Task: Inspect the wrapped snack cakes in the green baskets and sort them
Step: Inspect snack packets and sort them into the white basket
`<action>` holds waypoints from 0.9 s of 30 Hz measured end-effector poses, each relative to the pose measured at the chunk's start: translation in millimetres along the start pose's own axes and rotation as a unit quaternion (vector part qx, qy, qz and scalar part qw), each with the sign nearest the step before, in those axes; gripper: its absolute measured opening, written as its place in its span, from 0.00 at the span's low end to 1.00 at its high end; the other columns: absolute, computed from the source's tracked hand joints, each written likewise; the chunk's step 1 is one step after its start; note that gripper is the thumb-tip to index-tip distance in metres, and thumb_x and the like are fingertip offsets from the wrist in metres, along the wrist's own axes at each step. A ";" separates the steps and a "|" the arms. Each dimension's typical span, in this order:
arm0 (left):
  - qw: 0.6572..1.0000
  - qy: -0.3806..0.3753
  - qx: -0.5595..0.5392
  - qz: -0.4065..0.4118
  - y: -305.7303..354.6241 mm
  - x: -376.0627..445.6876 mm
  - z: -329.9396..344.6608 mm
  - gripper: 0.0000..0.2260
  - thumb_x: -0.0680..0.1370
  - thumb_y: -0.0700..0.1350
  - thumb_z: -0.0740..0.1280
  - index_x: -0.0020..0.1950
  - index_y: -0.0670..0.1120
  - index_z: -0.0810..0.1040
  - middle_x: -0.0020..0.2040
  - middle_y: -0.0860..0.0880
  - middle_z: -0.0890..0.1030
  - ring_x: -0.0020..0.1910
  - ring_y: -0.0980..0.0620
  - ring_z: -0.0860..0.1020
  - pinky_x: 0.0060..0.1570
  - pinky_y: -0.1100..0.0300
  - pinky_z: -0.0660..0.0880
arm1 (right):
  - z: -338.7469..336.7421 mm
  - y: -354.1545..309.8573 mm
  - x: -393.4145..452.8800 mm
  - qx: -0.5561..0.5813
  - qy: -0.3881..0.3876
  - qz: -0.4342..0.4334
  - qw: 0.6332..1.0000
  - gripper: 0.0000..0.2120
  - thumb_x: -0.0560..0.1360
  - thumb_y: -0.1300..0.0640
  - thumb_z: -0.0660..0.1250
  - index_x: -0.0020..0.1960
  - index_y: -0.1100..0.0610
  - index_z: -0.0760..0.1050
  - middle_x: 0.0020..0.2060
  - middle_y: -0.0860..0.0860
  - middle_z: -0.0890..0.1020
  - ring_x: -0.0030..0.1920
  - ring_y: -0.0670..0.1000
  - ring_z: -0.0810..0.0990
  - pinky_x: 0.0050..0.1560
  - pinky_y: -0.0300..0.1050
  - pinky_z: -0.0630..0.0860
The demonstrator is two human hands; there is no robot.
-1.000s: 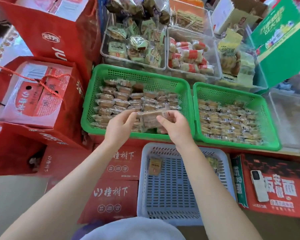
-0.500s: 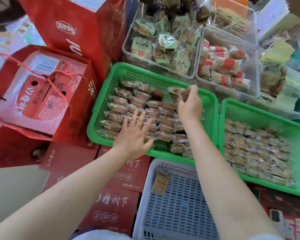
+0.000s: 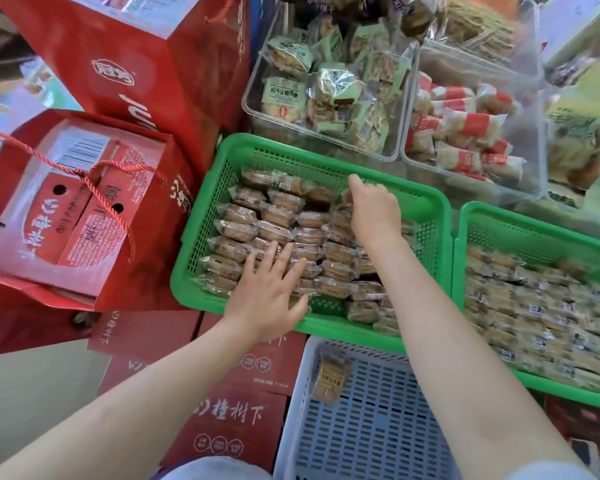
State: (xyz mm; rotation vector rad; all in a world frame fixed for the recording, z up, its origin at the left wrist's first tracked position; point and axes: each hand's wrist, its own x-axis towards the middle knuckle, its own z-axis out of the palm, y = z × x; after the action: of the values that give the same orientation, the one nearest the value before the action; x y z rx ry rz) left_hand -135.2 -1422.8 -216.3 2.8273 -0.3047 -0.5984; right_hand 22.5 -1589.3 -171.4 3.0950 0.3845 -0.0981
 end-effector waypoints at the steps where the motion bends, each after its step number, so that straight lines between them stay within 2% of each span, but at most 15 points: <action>1: 1.000 -0.002 -0.001 -0.001 0.3 0.2 0.3 0.31 0.82 0.63 0.47 0.83 0.53 0.48 0.83 0.47 0.42 0.81 0.45 0.38 0.77 0.42 0.39 | 1.9 0.0 1.1 0.004 -0.010 -0.002 1.000 0.21 0.72 0.76 0.57 0.62 0.60 0.69 0.48 0.61 0.80 0.51 0.62 0.76 0.44 0.51 0.66; 4: 1.000 -0.004 0.001 -0.002 0.2 -0.2 0.5 0.31 0.82 0.63 0.47 0.83 0.54 0.48 0.83 0.47 0.42 0.81 0.45 0.39 0.77 0.42 0.39 | 11.2 -1.0 3.4 0.021 -0.044 -0.013 0.999 0.18 0.73 0.75 0.58 0.59 0.62 0.71 0.50 0.61 0.77 0.51 0.63 0.77 0.44 0.51 0.68; 7: 1.000 -0.005 -0.003 -0.003 0.4 -0.7 -0.2 0.31 0.82 0.63 0.47 0.83 0.54 0.48 0.83 0.47 0.42 0.81 0.45 0.38 0.77 0.42 0.39 | 20.8 0.3 5.9 -0.007 -0.038 -0.011 0.999 0.15 0.73 0.74 0.63 0.56 0.63 0.77 0.56 0.61 0.74 0.59 0.62 0.72 0.53 0.54 0.70; 9: 1.000 -0.008 -0.004 -0.004 0.9 -1.1 -1.5 0.31 0.82 0.63 0.47 0.83 0.54 0.48 0.83 0.47 0.42 0.81 0.46 0.38 0.78 0.42 0.39 | 28.5 1.1 4.7 -0.036 -0.045 -0.020 0.998 0.15 0.74 0.71 0.64 0.58 0.61 0.79 0.57 0.59 0.74 0.60 0.61 0.71 0.56 0.54 0.70; 11: 1.000 -0.012 -0.002 -0.004 2.0 -1.2 -2.4 0.31 0.82 0.62 0.48 0.83 0.53 0.48 0.83 0.47 0.42 0.81 0.45 0.39 0.78 0.41 0.39 | 32.3 2.0 2.5 -0.050 -0.085 -0.033 0.995 0.18 0.76 0.68 0.63 0.64 0.59 0.76 0.59 0.57 0.74 0.62 0.60 0.71 0.58 0.54 0.69; 14: 1.000 -0.015 -0.004 -0.002 2.5 -2.3 -4.2 0.31 0.82 0.61 0.49 0.83 0.53 0.47 0.83 0.47 0.42 0.81 0.45 0.39 0.78 0.41 0.40 | 24.2 4.0 -3.8 -0.040 -0.145 -0.022 0.988 0.26 0.77 0.64 0.62 0.74 0.56 0.64 0.67 0.56 0.71 0.68 0.59 0.67 0.65 0.59 0.66; 16: 1.000 -0.015 -0.004 0.000 2.1 -2.4 -3.9 0.32 0.81 0.60 0.49 0.83 0.53 0.46 0.83 0.46 0.41 0.81 0.45 0.38 0.77 0.41 0.39 | 12.9 1.4 -21.7 0.007 -0.116 0.008 0.993 0.30 0.78 0.62 0.63 0.77 0.55 0.59 0.70 0.55 0.70 0.70 0.59 0.67 0.67 0.60 0.65; 18: 1.000 -0.012 0.001 0.002 1.6 -2.8 -3.5 0.32 0.81 0.59 0.49 0.83 0.52 0.44 0.83 0.46 0.41 0.81 0.44 0.37 0.78 0.41 0.39 | 6.0 -8.2 -57.1 0.104 -0.029 0.047 0.993 0.20 0.80 0.60 0.62 0.72 0.58 0.68 0.63 0.55 0.76 0.64 0.58 0.73 0.64 0.56 0.69; 19: 1.000 -0.007 0.003 0.002 1.3 -3.1 -3.7 0.32 0.81 0.59 0.49 0.83 0.52 0.43 0.83 0.46 0.40 0.81 0.44 0.37 0.78 0.41 0.40 | 3.6 -15.2 -77.8 0.166 -0.017 0.066 0.984 0.14 0.81 0.59 0.61 0.65 0.59 0.74 0.57 0.54 0.79 0.58 0.56 0.76 0.60 0.53 0.73; 21: 1.000 0.008 0.000 0.005 0.9 -4.3 -5.3 0.33 0.82 0.58 0.50 0.83 0.51 0.42 0.83 0.46 0.40 0.81 0.44 0.37 0.79 0.41 0.41 | 1.1 -32.0 -116.7 0.266 -0.101 0.098 0.954 0.10 0.81 0.57 0.61 0.55 0.59 0.80 0.48 0.53 0.82 0.49 0.54 0.79 0.51 0.51 0.77; 23: 0.999 0.026 -0.023 0.021 0.4 -6.5 -7.4 0.32 0.83 0.56 0.51 0.83 0.51 0.43 0.83 0.47 0.41 0.81 0.46 0.37 0.79 0.44 0.41 | 7.5 -43.7 -143.6 0.272 -0.200 0.112 0.934 0.11 0.81 0.54 0.63 0.52 0.58 0.82 0.45 0.53 0.84 0.46 0.53 0.81 0.47 0.49 0.78; 25: 0.994 0.052 -0.095 0.035 -4.2 -12.3 -8.3 0.29 0.83 0.52 0.55 0.83 0.52 0.49 0.84 0.49 0.45 0.82 0.50 0.40 0.79 0.48 0.42 | 17.9 -49.3 -155.6 0.236 -0.217 0.134 0.938 0.12 0.81 0.51 0.64 0.52 0.58 0.81 0.45 0.52 0.84 0.46 0.53 0.81 0.49 0.50 0.79; 27: 0.983 0.092 -0.155 0.024 -14.2 -25.2 -6.9 0.25 0.83 0.49 0.58 0.81 0.52 0.60 0.83 0.49 0.52 0.82 0.50 0.46 0.79 0.50 0.45 | 23.0 -54.1 -154.9 0.211 -0.214 0.152 0.942 0.15 0.80 0.46 0.65 0.51 0.57 0.81 0.43 0.52 0.84 0.45 0.53 0.81 0.49 0.51 0.80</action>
State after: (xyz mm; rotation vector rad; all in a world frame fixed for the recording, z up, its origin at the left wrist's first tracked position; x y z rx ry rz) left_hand -152.7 -1401.7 -204.7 2.5427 -0.2220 -0.3355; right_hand -142.0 -1575.3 -185.0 3.3462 -0.1531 -0.9383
